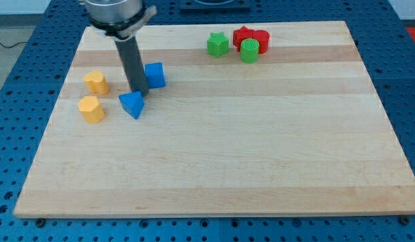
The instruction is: Move blue cube on bottom left to green circle
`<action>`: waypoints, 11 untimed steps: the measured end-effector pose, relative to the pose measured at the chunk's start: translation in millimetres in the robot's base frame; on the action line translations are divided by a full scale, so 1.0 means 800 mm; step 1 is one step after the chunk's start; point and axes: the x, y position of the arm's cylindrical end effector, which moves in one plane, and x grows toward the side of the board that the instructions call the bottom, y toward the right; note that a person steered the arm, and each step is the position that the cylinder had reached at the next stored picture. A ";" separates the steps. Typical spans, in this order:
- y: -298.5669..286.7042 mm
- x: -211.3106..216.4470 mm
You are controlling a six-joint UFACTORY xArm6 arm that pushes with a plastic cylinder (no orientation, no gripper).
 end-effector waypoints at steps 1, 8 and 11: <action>-0.020 -0.016; 0.112 -0.002; 0.220 -0.036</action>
